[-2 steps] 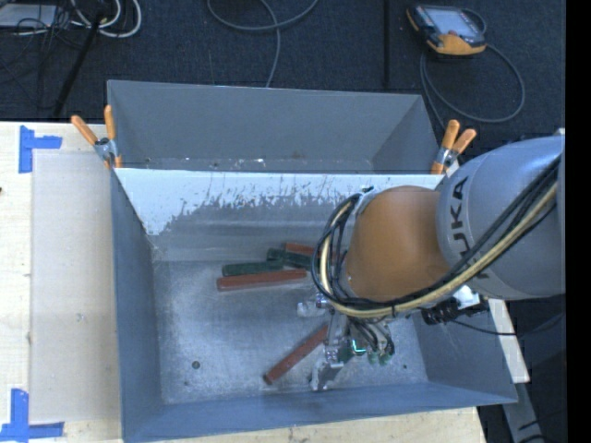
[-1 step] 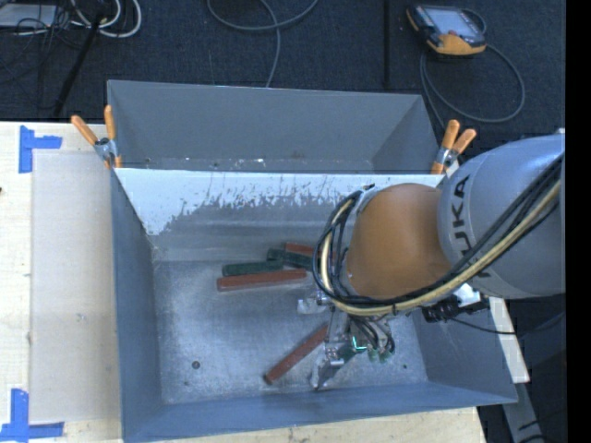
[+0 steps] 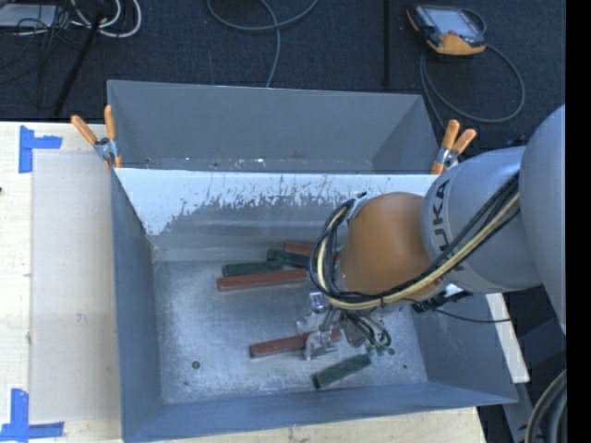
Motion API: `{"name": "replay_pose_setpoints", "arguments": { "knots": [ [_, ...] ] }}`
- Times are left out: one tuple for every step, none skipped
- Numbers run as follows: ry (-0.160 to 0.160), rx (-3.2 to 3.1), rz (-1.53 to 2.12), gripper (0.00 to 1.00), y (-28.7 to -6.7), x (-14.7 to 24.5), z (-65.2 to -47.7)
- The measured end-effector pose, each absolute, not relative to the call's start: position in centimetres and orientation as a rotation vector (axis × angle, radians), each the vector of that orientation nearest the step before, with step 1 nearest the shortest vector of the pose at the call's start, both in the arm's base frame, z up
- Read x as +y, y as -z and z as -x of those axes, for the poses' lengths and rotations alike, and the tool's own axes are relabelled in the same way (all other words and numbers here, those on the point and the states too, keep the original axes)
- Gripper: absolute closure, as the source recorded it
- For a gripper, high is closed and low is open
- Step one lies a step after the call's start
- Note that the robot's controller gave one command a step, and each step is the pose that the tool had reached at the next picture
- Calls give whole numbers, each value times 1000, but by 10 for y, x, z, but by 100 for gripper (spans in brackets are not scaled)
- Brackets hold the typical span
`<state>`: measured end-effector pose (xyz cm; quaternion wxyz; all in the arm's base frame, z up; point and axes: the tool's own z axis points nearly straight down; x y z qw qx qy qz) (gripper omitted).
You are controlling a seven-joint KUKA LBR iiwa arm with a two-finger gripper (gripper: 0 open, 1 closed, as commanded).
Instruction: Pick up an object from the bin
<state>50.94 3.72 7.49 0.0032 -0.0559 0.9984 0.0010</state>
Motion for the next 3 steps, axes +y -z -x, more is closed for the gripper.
{"name": "replay_pose_setpoints", "arguments": {
  "knots": [
    [-3,3130,174,100,-75,37,-509],
    [0,3137,140,100,-214,48,-501],
    [0,3139,139,100,-214,48,-501]
  ]
}}
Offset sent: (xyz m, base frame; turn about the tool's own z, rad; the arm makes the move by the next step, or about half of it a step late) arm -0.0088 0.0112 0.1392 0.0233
